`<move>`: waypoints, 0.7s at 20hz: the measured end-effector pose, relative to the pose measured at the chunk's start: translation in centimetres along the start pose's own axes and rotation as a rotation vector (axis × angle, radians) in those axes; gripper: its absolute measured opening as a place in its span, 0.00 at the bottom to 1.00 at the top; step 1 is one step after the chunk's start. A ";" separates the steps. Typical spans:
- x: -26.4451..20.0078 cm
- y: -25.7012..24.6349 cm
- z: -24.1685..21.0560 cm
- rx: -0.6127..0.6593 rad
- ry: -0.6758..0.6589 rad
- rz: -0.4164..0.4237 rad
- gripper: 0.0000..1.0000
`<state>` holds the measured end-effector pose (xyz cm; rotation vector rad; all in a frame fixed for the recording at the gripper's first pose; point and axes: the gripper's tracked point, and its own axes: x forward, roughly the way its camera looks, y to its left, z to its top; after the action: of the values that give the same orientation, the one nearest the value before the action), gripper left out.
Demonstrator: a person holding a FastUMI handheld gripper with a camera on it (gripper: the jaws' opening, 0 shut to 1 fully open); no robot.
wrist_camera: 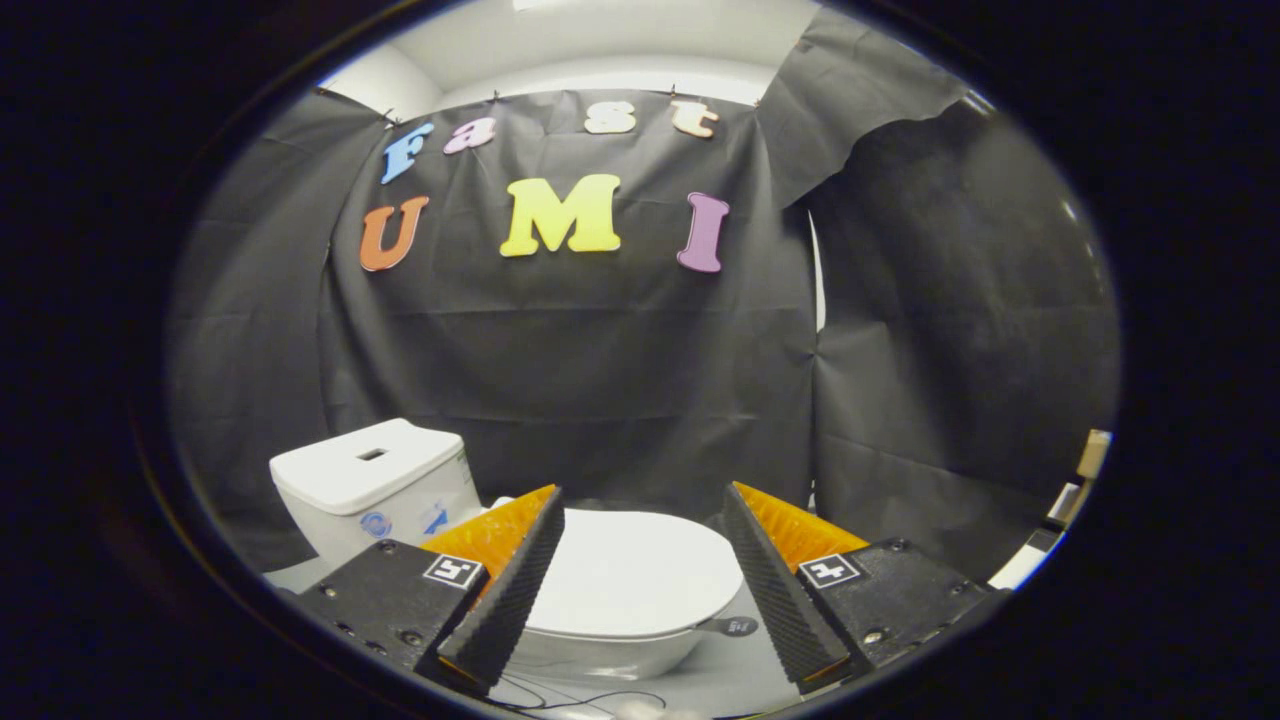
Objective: Open the toilet lid.
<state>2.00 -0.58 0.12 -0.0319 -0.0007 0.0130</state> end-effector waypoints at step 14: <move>9.6 -7.0 -7.9 0.187 0.184 0.071 1.00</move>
<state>11.64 -7.72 -7.50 0.1544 0.1852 0.0807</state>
